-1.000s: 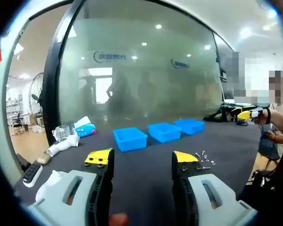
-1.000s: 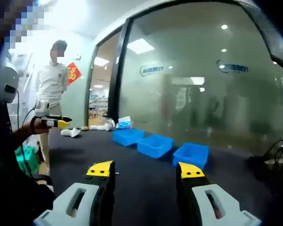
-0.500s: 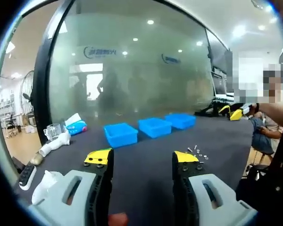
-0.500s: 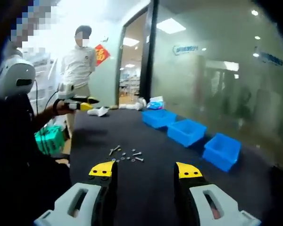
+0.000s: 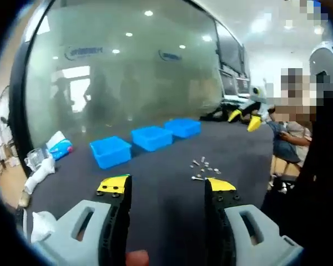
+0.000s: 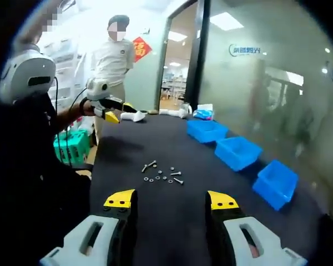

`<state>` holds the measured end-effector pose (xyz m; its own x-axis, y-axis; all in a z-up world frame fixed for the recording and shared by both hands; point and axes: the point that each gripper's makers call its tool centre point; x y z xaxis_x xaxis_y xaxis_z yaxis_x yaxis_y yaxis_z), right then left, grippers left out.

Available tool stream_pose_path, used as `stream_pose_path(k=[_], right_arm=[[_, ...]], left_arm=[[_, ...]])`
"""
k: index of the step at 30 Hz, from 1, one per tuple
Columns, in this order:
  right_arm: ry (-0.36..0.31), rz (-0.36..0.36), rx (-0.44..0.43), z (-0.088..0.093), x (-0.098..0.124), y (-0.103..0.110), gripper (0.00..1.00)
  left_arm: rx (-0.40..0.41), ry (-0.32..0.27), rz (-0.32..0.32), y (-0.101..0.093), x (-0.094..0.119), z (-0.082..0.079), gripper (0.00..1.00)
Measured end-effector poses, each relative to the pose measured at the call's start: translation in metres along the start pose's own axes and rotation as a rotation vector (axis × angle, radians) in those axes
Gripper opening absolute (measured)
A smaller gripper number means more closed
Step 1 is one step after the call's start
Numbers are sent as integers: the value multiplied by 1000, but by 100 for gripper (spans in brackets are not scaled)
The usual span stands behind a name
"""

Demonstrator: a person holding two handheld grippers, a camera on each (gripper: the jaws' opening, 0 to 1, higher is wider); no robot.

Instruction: Sort the screws, nuts, and washers into the corresponding bins

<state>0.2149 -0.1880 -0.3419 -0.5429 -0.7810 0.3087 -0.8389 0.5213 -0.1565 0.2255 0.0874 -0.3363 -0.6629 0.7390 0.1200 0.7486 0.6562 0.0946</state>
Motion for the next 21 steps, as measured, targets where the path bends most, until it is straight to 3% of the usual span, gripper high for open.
stream_pose_path(k=[7,21], right_arm=[[42,-30,26,1,1,-1,45],[149,-81,87,7,-11,-3,39]], left_arm=[[-12,51,97,-18,-7,6,56],[-23,60,96,-20,-8,7,56]])
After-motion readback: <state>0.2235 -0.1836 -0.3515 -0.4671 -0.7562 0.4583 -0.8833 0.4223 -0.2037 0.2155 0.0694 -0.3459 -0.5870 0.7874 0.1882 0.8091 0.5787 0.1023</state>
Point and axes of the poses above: the point that each gripper's makers call its tool centre point, and the gripper's own axes: x roughly backward along the fingers, y roughly to its left, z roughly out of its underside, and after that the axes turned 7 degrees about -y, right-handed
